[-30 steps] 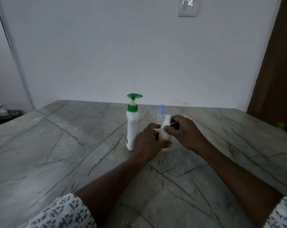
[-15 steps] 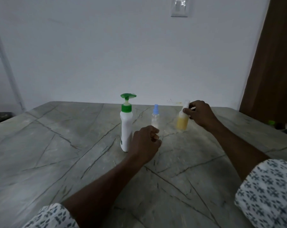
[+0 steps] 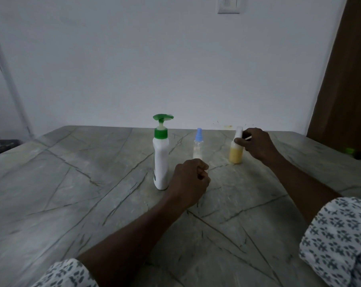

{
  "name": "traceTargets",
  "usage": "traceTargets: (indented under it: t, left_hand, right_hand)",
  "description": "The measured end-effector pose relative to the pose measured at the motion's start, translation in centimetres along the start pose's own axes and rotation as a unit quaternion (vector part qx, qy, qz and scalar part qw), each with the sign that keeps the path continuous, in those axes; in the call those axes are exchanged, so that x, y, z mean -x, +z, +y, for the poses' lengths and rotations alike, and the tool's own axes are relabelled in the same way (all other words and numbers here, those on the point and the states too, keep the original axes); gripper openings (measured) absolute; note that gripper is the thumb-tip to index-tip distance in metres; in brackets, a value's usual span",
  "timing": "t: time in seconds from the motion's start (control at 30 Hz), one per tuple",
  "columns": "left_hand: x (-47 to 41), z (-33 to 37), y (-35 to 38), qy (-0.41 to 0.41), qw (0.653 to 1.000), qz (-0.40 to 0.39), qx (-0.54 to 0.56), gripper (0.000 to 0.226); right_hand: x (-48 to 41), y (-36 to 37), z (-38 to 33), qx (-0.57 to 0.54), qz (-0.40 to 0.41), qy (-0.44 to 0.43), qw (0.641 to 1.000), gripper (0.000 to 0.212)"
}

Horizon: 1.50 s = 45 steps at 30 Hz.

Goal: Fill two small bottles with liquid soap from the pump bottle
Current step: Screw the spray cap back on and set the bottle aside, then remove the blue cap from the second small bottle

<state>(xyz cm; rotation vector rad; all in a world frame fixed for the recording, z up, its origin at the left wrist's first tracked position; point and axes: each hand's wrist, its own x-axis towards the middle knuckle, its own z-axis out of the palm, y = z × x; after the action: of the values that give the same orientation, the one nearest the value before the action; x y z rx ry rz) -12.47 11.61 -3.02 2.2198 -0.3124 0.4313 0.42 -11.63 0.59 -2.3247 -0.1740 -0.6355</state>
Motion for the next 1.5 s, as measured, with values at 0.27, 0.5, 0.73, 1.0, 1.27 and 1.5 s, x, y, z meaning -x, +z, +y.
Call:
traceTargets:
  t: [0.27, 0.5, 0.73, 1.0, 1.27, 1.5]
  left_hand:
    - [0.2, 0.5, -0.4, 0.018, 1.0, 0.023, -0.004, 0.028]
    - [0.0, 1.7, -1.7, 0.057, 0.993, 0.1, -0.018, 0.021]
    - [0.5, 1.4, -1.8, 0.043, 0.995, 0.071, -0.054, 0.019]
    - [0.1, 1.2, -1.7, 0.038, 0.995, 0.073, -0.059, 0.015]
    - [-0.2, 1.0, -1.2, 0.026, 0.993, 0.115, -0.017, 0.021]
    - [-0.2, 1.4, -1.3, 0.033, 0.979, 0.058, 0.193, 0.038]
  right_hand:
    - [1.1, -0.4, 0.8, -0.036, 0.03, 0.042, 0.998, 0.061]
    - [5.4, -0.5, -4.9, -0.112, 0.172, -0.092, 0.974, 0.019]
    - [5.2, 5.6, -8.4, -0.052, -0.14, -0.001, 0.989, 0.07]
    - [3.1, 9.9, -8.4, -0.068, -0.073, 0.04, 0.994, 0.043]
    - [4.8, 6.2, -8.7, -0.125, -0.096, -0.038, 0.987, 0.02]
    - [11.5, 1.0, -6.9, -0.172, -0.228, -0.11, 0.952, 0.019]
